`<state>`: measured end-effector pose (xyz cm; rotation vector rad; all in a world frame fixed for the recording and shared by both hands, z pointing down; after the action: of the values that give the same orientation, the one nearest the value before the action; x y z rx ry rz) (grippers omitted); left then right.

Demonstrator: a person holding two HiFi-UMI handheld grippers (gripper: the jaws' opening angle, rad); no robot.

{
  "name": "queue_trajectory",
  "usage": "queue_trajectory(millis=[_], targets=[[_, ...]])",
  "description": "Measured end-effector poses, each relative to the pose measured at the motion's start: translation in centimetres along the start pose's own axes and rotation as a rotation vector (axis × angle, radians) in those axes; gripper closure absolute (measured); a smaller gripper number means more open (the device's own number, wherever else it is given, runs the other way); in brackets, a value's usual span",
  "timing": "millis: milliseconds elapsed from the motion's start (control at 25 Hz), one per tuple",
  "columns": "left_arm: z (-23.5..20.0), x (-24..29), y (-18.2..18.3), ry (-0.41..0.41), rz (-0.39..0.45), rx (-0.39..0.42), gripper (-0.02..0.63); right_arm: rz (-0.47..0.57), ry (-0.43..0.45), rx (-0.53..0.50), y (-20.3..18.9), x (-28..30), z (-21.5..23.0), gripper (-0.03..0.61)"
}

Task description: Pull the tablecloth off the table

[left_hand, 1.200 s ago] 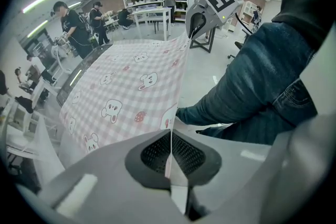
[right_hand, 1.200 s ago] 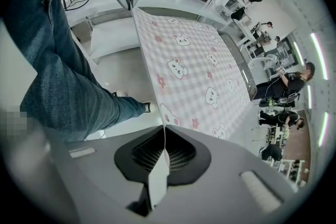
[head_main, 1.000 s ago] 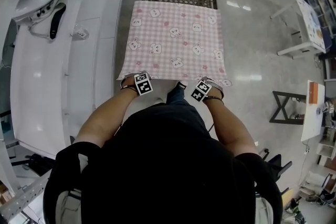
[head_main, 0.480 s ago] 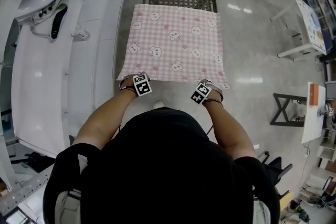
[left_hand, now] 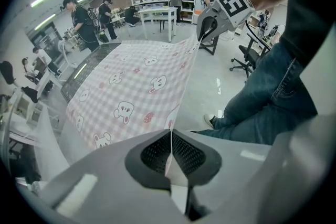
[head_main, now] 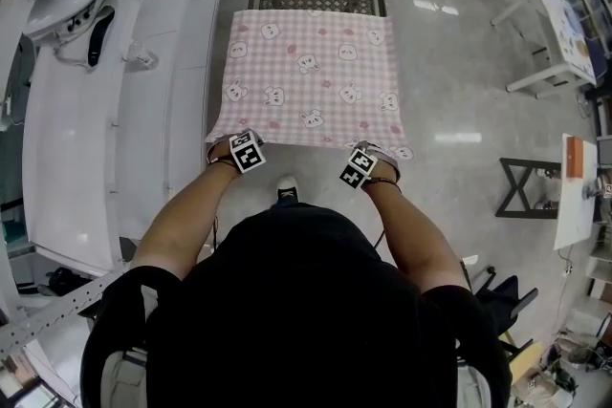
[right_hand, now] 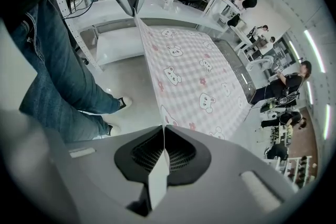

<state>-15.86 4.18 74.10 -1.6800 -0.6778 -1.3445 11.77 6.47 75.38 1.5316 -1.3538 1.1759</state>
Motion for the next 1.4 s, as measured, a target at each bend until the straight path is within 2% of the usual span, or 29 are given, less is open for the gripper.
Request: queue_trajectory(millis=[480,1000,1400], targets=[[6.6,-1.4,-0.9,0.004,0.015,-0.012,0.614,0.025,0.024,-0.025,-2.9,-2.5,-4.8,0.551],[9.2,-3.3,-1.5,0.052,-0.009,-0.069,0.614,0.086,-0.009,-0.043,-3.5,-5.0,-6.8,0.551],[12.1,-2.5,-2.1,0.023,-0.032,-0.07,0.614,0.106,0.075,0.016,-5.1,-5.3,-10.9,0.549]])
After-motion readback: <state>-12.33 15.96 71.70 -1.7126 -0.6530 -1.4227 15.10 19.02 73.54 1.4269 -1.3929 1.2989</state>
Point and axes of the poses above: the fingertips, and each gripper's own axes: x forward along the fingers, z to its right, y out of its top, the point moved 1 cm from there along -x, backward along the fingers, and after that the axes turned 14 degrees about -x, right-handed, at the moved point
